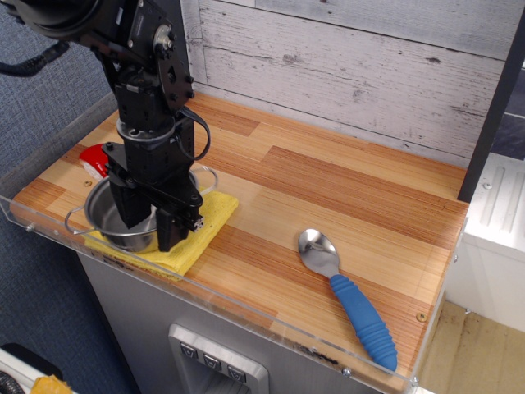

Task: Move bowl to upper middle edge of table.

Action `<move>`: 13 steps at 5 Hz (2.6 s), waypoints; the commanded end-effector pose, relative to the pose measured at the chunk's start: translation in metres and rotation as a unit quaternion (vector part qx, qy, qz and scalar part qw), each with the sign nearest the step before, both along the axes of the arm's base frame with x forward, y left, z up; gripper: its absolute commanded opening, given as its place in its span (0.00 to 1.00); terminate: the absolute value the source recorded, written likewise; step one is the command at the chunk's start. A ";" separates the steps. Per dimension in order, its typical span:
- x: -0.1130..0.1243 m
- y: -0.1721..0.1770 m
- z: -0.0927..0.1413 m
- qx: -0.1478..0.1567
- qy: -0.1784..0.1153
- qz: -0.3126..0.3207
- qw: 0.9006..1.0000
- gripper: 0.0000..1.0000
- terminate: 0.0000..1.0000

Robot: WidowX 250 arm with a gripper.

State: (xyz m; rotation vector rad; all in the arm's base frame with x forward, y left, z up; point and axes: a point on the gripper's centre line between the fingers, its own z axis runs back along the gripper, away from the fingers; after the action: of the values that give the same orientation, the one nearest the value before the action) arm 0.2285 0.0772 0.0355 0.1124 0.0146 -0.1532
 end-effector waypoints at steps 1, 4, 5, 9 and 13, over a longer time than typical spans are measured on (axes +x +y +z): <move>0.006 0.008 0.009 0.005 -0.015 0.005 1.000 0.00 0.00; 0.008 -0.002 0.038 0.014 -0.028 -0.033 0.999 0.00 0.00; 0.017 -0.011 0.055 0.047 -0.021 -0.042 0.998 0.00 0.00; 0.047 -0.057 0.082 0.079 -0.067 -0.113 0.988 0.00 0.00; 0.119 -0.120 0.038 0.087 -0.063 -0.227 0.968 0.00 0.00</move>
State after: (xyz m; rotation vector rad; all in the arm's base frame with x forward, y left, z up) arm 0.3458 -0.0435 0.0577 0.2943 -0.0789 -0.6163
